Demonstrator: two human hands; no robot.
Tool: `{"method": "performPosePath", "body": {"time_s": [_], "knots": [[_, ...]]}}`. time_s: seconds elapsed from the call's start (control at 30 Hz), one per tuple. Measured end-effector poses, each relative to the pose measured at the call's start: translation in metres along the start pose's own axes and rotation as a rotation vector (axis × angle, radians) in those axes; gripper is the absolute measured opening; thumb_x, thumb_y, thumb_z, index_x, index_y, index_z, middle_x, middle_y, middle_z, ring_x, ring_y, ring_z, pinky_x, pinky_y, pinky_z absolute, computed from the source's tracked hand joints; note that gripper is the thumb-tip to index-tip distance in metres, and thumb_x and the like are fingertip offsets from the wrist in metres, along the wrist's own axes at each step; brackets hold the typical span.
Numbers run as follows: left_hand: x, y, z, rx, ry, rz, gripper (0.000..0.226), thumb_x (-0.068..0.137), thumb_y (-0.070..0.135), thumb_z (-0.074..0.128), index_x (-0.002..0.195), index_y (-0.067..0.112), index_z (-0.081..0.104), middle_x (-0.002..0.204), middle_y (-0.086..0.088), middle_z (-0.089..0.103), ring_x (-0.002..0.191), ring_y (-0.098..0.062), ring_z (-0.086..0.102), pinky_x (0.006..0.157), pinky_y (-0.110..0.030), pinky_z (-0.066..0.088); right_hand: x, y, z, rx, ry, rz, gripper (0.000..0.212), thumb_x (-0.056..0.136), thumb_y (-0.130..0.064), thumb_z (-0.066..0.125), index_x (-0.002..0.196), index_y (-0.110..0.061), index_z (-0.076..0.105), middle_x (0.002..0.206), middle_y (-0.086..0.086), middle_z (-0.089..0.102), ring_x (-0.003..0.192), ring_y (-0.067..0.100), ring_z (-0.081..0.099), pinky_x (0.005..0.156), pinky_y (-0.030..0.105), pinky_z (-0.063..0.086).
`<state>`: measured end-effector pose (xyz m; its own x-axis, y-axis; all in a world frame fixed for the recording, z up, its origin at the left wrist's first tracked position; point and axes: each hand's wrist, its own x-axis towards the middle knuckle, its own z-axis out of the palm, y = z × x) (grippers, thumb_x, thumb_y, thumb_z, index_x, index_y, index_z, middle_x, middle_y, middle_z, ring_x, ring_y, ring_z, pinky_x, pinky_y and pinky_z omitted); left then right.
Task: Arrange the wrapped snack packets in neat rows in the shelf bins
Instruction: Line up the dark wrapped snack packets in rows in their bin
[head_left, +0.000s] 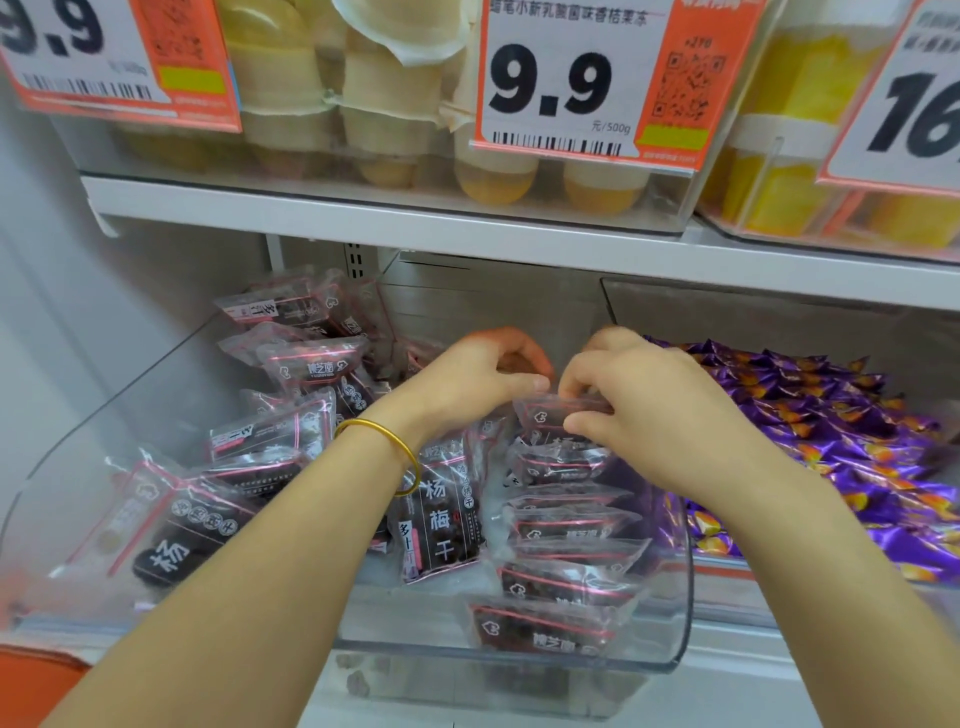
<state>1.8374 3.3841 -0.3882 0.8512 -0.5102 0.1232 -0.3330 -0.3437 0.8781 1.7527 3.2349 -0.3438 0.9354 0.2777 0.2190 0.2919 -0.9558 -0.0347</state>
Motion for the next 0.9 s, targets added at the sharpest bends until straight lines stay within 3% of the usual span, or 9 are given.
{"method": "performPosePath", "body": {"time_s": [0.13,0.23,0.3,0.37,0.43,0.47,0.57,0.73,0.9], "knots": [[-0.001,-0.002,0.002,-0.282,0.015,-0.145,0.006,0.095,0.01,0.051,0.09,0.014,0.051,0.094,-0.007,0.06,0.088,-0.019,0.062,0.083,-0.028,0.054,0.009,-0.002,0.001,-0.116,-0.133,-0.057,0.025,0.09,-0.035,0.056,0.113,-0.026,0.052,0.113,-0.005,0.051,0.11,0.021,0.048,0.093,0.036,0.034],[-0.005,0.004,0.002,-0.558,0.024,-0.202,0.014,0.099,0.005,0.038,0.088,0.006,0.047,0.097,-0.016,0.059,0.092,-0.028,0.064,0.089,-0.036,0.053,0.014,-0.004,0.005,-0.181,-0.277,-0.056,0.021,0.096,-0.036,0.045,0.112,-0.024,0.05,0.11,-0.004,0.06,0.11,0.021,0.053,0.109,0.043,0.02],[-0.007,0.004,-0.009,-0.412,0.059,-0.174,0.02,0.099,0.003,0.037,0.086,0.007,0.051,0.098,-0.013,0.061,0.097,-0.026,0.063,0.088,-0.029,0.053,0.015,-0.003,0.008,-0.235,-0.301,-0.056,0.019,0.098,-0.035,0.04,0.11,-0.024,0.051,0.103,-0.004,0.063,0.106,0.021,0.056,0.112,0.045,0.015],[-0.012,0.005,-0.027,0.042,0.088,-0.129,0.016,0.096,0.007,0.045,0.087,0.014,0.056,0.096,-0.003,0.062,0.098,-0.019,0.062,0.084,-0.023,0.052,0.015,-0.002,0.01,-0.257,-0.297,-0.055,0.019,0.099,-0.034,0.039,0.108,-0.024,0.052,0.098,-0.005,0.064,0.103,0.021,0.057,0.112,0.045,0.015],[-0.019,0.007,-0.041,0.507,-0.052,-0.15,0.004,0.091,0.018,0.056,0.093,0.019,0.059,0.096,0.004,0.061,0.093,-0.015,0.06,0.081,-0.027,0.05,0.016,-0.001,0.012,-0.265,-0.29,-0.053,0.019,0.099,-0.035,0.039,0.107,-0.024,0.052,0.099,-0.005,0.065,0.102,0.022,0.057,0.112,0.045,0.014],[-0.023,0.008,-0.043,0.633,-0.162,-0.187,0.011,0.088,0.022,0.061,0.099,0.019,0.058,0.095,0.006,0.059,0.088,-0.013,0.058,0.076,-0.027,0.049,0.016,-0.001,0.012,-0.265,-0.288,-0.051,0.019,0.099,-0.035,0.039,0.107,-0.024,0.052,0.098,-0.005,0.065,0.101,0.021,0.058,0.113,0.045,0.013],[-0.033,0.012,-0.039,0.747,-0.318,-0.305,0.038,0.081,0.027,0.072,0.112,0.022,0.052,0.098,0.005,0.051,0.083,-0.014,0.051,0.065,-0.024,0.041,0.015,-0.001,0.013,-0.259,-0.281,-0.04,0.019,0.098,-0.036,0.039,0.105,-0.024,0.052,0.094,-0.005,0.064,0.098,0.021,0.058,0.114,0.044,0.011],[-0.037,0.005,-0.035,1.167,-0.366,-0.258,0.046,0.074,0.037,0.075,0.111,0.018,0.055,0.126,-0.002,0.043,0.115,-0.024,0.033,0.095,-0.038,0.036,0.016,0.0,0.012,-0.237,-0.278,-0.027,0.018,0.098,-0.036,0.041,0.105,-0.025,0.054,0.095,-0.006,0.064,0.099,0.02,0.057,0.114,0.043,0.01],[-0.041,0.007,-0.042,1.052,-0.286,-0.169,0.032,0.071,0.03,0.079,0.086,0.02,0.053,0.1,0.002,0.043,0.1,-0.02,0.039,0.086,-0.035,0.037,0.015,-0.001,0.012,-0.226,-0.282,-0.019,0.019,0.098,-0.034,0.042,0.106,-0.024,0.056,0.098,-0.006,0.065,0.101,0.019,0.058,0.116,0.045,0.008]]}}
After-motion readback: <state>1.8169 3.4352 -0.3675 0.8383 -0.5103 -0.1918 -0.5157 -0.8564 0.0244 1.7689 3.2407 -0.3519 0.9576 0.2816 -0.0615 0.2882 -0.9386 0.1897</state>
